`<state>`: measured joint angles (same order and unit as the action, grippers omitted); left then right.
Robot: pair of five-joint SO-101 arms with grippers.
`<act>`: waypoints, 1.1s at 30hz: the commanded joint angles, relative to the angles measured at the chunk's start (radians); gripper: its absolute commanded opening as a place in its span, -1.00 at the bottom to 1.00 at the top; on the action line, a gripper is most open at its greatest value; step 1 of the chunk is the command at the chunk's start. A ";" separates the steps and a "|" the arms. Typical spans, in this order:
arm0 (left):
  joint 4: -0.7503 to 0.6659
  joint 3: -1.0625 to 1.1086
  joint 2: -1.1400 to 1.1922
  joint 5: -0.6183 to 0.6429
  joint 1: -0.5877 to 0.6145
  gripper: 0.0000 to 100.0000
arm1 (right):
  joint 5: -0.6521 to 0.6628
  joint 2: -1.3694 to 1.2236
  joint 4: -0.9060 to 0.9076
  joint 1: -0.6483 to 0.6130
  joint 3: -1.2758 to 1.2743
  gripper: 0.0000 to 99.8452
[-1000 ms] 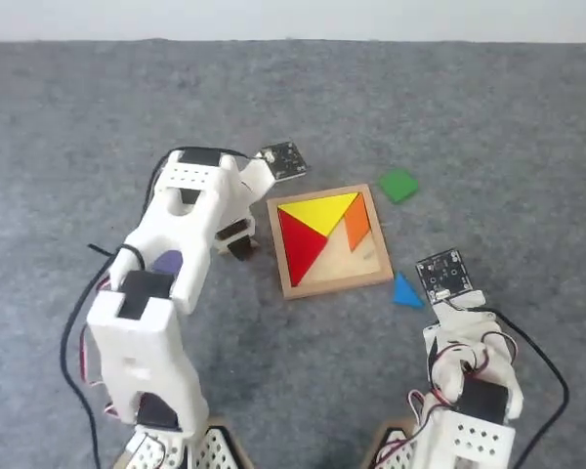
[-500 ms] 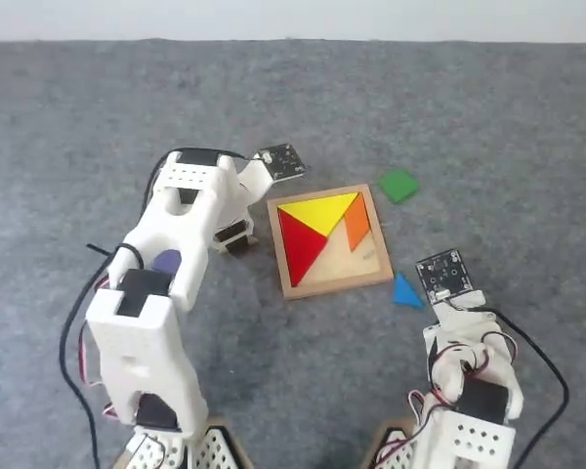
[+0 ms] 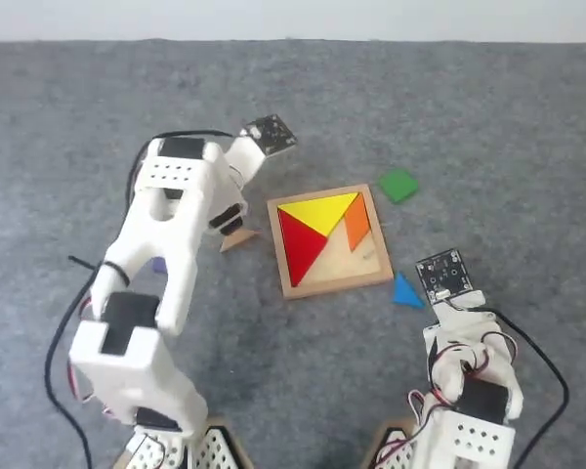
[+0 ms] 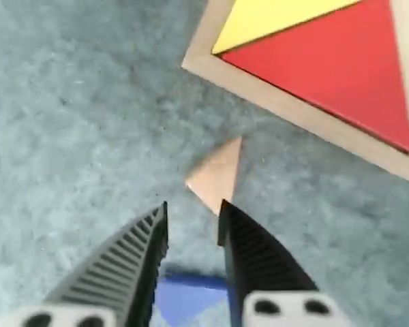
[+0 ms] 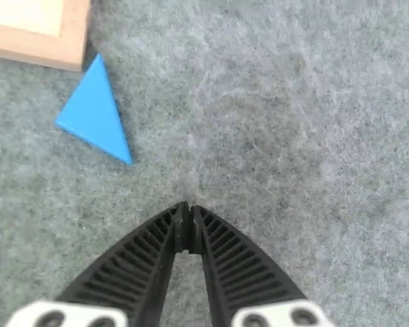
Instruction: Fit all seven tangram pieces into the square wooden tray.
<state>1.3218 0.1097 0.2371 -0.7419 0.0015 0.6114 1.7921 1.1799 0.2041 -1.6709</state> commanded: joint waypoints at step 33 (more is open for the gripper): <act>-0.167 0.025 0.169 -0.009 -0.021 -0.69 | 0.012 -0.002 0.008 -0.005 -0.014 -0.98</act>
<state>1.1638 0.1281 0.4196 -0.7419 0.0000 0.6130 1.7921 1.1799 0.2041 -1.6709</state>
